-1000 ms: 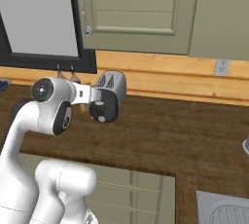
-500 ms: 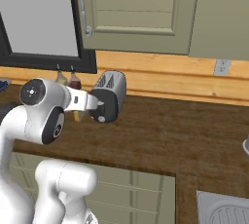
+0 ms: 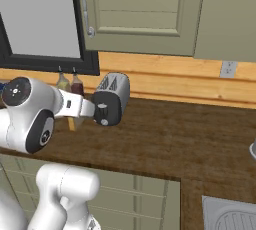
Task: Start the toaster. Once the lever pops up, take the bread to the plate on the dining counter.
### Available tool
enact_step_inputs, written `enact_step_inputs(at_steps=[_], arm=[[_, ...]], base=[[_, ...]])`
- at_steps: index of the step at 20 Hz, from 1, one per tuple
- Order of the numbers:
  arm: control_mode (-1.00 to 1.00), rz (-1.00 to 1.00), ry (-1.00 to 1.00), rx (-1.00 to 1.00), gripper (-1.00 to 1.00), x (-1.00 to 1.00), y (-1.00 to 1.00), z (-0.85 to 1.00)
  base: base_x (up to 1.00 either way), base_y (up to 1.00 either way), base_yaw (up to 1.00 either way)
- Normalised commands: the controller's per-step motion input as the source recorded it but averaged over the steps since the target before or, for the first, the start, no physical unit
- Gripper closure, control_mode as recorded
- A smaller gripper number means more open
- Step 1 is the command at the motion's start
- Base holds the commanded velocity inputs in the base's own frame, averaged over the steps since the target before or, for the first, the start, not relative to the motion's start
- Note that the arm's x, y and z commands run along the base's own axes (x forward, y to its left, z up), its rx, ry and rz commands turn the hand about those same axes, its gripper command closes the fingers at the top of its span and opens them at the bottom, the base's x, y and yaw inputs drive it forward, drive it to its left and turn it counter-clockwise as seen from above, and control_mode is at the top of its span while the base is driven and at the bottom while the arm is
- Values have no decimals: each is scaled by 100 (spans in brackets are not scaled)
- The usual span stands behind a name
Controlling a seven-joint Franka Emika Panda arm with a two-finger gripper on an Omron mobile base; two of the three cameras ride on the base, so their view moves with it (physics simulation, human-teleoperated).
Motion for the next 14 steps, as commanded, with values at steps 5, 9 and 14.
enact_step_inputs(at_steps=[5, 9, 14], arm=[[-100, 0, 0, 0, 100, -29, 0, 1], [-100, 0, 0, 0, 100, -16, 0, 0], [100, 0, 0, -1, 100, -4, 2, 0]], base=[[0, 0, 0], [0, 0, 0], [-15, 6, 0]])
